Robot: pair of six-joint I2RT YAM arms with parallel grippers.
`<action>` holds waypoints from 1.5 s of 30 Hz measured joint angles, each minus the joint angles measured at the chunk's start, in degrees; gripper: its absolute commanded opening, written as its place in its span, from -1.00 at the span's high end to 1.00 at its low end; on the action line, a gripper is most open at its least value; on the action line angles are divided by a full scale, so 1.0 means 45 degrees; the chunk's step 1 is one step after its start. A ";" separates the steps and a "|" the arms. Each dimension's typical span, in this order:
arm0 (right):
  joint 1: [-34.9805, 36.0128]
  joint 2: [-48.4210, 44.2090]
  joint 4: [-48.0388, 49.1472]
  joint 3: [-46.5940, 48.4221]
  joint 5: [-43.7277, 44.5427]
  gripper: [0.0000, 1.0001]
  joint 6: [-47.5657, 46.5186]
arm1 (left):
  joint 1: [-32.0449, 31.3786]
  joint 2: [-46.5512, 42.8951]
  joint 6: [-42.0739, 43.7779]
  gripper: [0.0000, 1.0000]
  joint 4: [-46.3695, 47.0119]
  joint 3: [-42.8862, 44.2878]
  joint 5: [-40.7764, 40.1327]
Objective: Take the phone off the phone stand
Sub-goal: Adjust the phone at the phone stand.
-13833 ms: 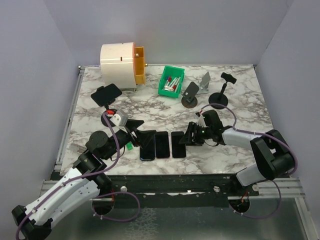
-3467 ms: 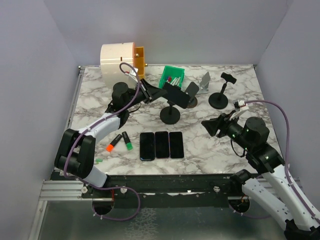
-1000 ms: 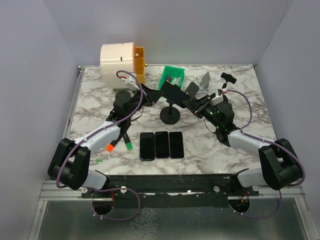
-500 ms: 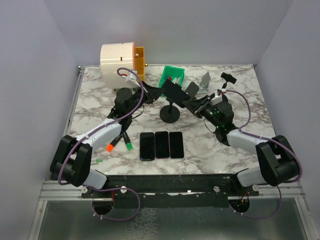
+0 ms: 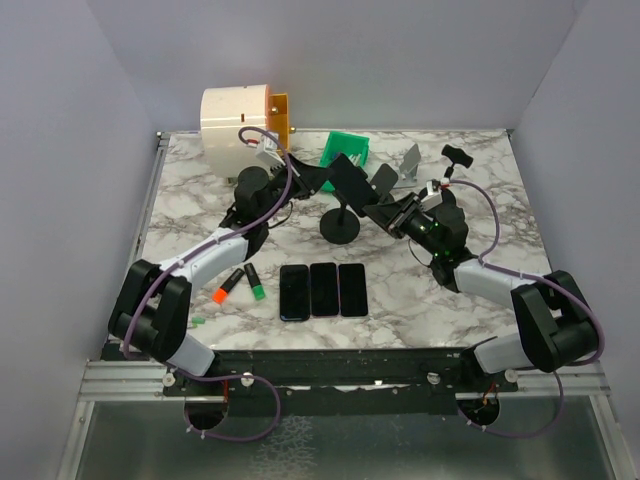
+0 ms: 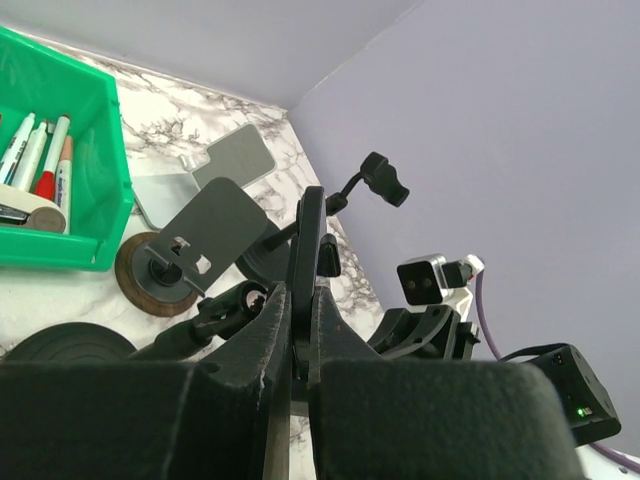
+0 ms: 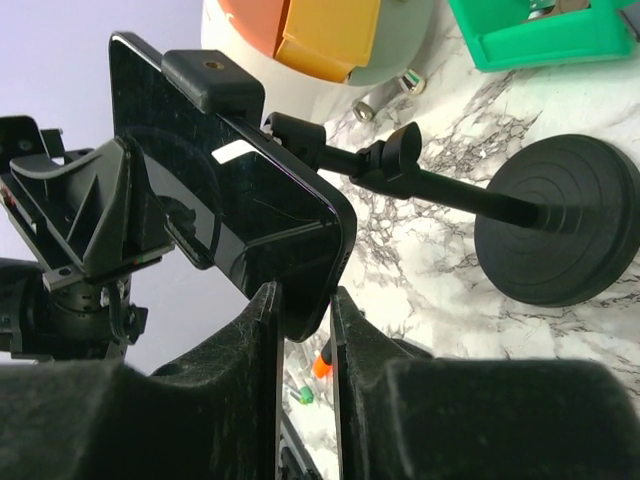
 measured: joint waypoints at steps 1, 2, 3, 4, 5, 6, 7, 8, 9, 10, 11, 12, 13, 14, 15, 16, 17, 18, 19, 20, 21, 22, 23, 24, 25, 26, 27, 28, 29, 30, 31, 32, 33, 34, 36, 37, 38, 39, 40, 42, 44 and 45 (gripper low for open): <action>0.0000 0.0005 0.0000 0.0000 -0.0058 0.61 -0.0005 | 0.0000 0.0049 -0.0015 0.91 0.0000 0.0058 -0.0005; 0.0000 0.0019 -0.0005 0.0000 -0.0146 0.61 -0.0024 | 0.0000 0.0097 -0.0024 0.92 0.0000 0.0117 0.0000; 0.0000 0.0034 -0.0005 0.0000 -0.0219 0.61 -0.0039 | 0.0000 0.0146 -0.0034 0.91 0.0010 0.0170 -0.0005; 0.0000 0.0063 0.0000 0.0000 -0.0287 0.62 -0.0049 | 0.0005 0.0170 -0.0039 0.91 0.0015 0.0194 -0.0005; 0.0000 0.0087 0.0005 0.0000 -0.0350 0.62 -0.0049 | 0.0005 0.0214 -0.0034 0.91 0.0015 0.0257 0.0000; 0.0000 0.0097 0.0005 0.0000 -0.0413 0.62 -0.0068 | 0.0005 0.0257 -0.0039 0.91 0.0015 0.0301 0.0000; 0.0000 0.0102 0.0010 0.0000 -0.0471 0.62 -0.0087 | 0.0005 0.0316 -0.0044 0.90 0.0039 0.0340 0.0000; 0.0000 0.0107 0.0005 0.0000 -0.0515 0.62 -0.0107 | 0.0005 0.0364 -0.0058 0.89 0.0083 0.0369 0.0000; 0.0000 0.0126 0.0019 0.0000 -0.0578 0.62 -0.0117 | 0.0005 0.0398 -0.0073 0.89 0.0097 0.0408 0.0000; 0.0000 0.0141 0.0039 0.0005 -0.0627 0.62 -0.0121 | 0.0005 0.0466 -0.0087 0.89 0.0097 0.0481 0.0005; 0.0000 0.0141 0.0044 0.0005 -0.0661 0.62 -0.0121 | 0.0005 0.0510 -0.0102 0.88 0.0112 0.0525 0.0005; 0.0000 0.0146 0.0049 0.0005 -0.0685 0.62 -0.0121 | 0.0005 0.0563 -0.0131 0.88 0.0146 0.0554 0.0005; 0.0000 0.0155 0.0049 0.0005 -0.0719 0.62 -0.0126 | 0.0005 0.0617 -0.0155 0.87 0.0209 0.0568 0.0005; 0.0000 0.0165 0.0053 0.0010 -0.0758 0.62 -0.0126 | 0.0005 0.0665 -0.0180 0.87 0.0257 0.0597 0.0005; 0.0000 0.0175 0.0053 0.0024 -0.0777 0.62 -0.0126 | 0.0005 0.0709 -0.0185 0.87 0.0287 0.0641 0.0005; 0.0000 0.0194 0.0053 0.0049 -0.0826 0.62 -0.0126 | 0.0005 0.0753 -0.0189 0.86 0.0291 0.0690 0.0005; 0.0000 0.0223 0.0049 0.0073 -0.0865 0.62 -0.0126 | 0.0005 0.0816 -0.0194 0.86 0.0301 0.0748 0.0005; 0.0005 0.0257 0.0049 0.0097 -0.0899 0.61 -0.0126 | 0.0005 0.0850 -0.0194 0.84 0.0335 0.0767 0.0000; 0.0005 0.0291 0.0053 0.0117 -0.0913 0.61 -0.0126 | 0.0005 0.0899 -0.0199 0.83 0.0379 0.0797 0.0005; 0.0015 0.0330 0.0053 0.0146 -0.0942 0.61 -0.0131 | 0.0010 0.0933 -0.0204 0.82 0.0389 0.0835 0.0005; 0.0029 0.0359 0.0053 0.0175 -0.0957 0.61 -0.0131 | 0.0010 0.0962 -0.0204 0.81 0.0384 0.0869 0.0000; 0.0049 0.0389 0.0058 0.0189 -0.0967 0.60 -0.0131 | 0.0010 0.0996 -0.0204 0.80 0.0384 0.0903 0.0000; 0.0073 0.0413 0.0058 0.0199 -0.0981 0.59 -0.0131 | 0.0015 0.1025 -0.0209 0.79 0.0413 0.0908 0.0000; 0.0102 0.0432 0.0053 0.0214 -0.0991 0.59 -0.0136 | 0.0019 0.1035 -0.0209 0.77 0.0432 0.0908 0.0000; 0.0126 0.0447 0.0049 0.0223 -0.1001 0.59 -0.0136 | 0.0024 0.1044 -0.0209 0.76 0.0452 0.0908 0.0000; 0.0146 0.0452 0.0044 0.0233 -0.1010 0.58 -0.0136 | 0.0029 0.1049 -0.0209 0.73 0.0461 0.0908 0.0000; 0.0160 0.0461 0.0044 0.0243 -0.1030 0.58 -0.0141 | 0.0029 0.1054 -0.0209 0.70 0.0466 0.0908 0.0000; 0.0175 0.0476 0.0039 0.0257 -0.1039 0.57 -0.0141 | 0.0029 0.1059 -0.0209 0.68 0.0471 0.0908 0.0000; 0.0199 0.0500 0.0024 0.0291 -0.1059 0.56 -0.0165 | 0.0029 0.1069 -0.0214 0.65 0.0471 0.0908 0.0000; 0.0243 0.0529 0.0000 0.0330 -0.1093 0.56 -0.0214 | 0.0029 0.1093 -0.0223 0.62 0.0481 0.0908 -0.0015; 0.0291 0.0563 -0.0005 0.0355 -0.1117 0.55 -0.0238 | 0.0029 0.1107 -0.0228 0.59 0.0486 0.0908 -0.0034; 0.0345 0.0597 -0.0010 0.0369 -0.1151 0.53 -0.0253 | 0.0034 0.1122 -0.0228 0.55 0.0495 0.0908 -0.0039; 0.0389 0.0612 -0.0024 0.0384 -0.1200 0.51 -0.0277 | 0.0029 0.1137 -0.0233 0.51 0.0505 0.0908 -0.0039; 0.0437 0.0617 -0.0058 0.0384 -0.1239 0.49 -0.0321 | 0.0029 0.1141 -0.0233 0.46 0.0505 0.0908 -0.0034; 0.0500 0.0617 -0.0248 0.0384 -0.1287 0.44 -0.0452 | 0.0029 0.1161 -0.0248 0.35 0.0466 0.0908 -0.0039; 0.0515 0.0602 -0.0413 0.0384 -0.1287 0.41 -0.0539 | 0.0029 0.1161 -0.0248 0.30 0.0423 0.0908 -0.0039; 0.0525 0.0563 -0.0651 0.0384 -0.1282 0.38 -0.0622 | 0.0029 0.1161 -0.0248 0.26 0.0384 0.0908 -0.0053; 0.0534 0.0505 -0.0899 0.0384 -0.1282 0.34 -0.0704 | 0.0029 0.1161 -0.0248 0.21 0.0374 0.0908 -0.0063; 0.0544 0.0437 -0.1132 0.0384 -0.1282 0.31 -0.0782 | 0.0029 0.1161 -0.0248 0.16 0.0364 0.0908 -0.0063; 0.0539 0.0223 -0.1549 0.0384 -0.1273 0.25 -0.0908 | 0.0029 0.1161 -0.0248 0.08 0.0355 0.0908 -0.0068; 0.0539 -0.0005 -0.1763 0.0384 -0.1273 0.20 -0.0996 | 0.0029 0.1161 -0.0253 -0.01 0.0359 0.0903 -0.0063; 0.0539 -0.0121 -0.1855 0.0384 -0.1273 0.18 -0.1039 | 0.0029 0.1161 -0.0257 -0.04 0.0355 0.0903 -0.0063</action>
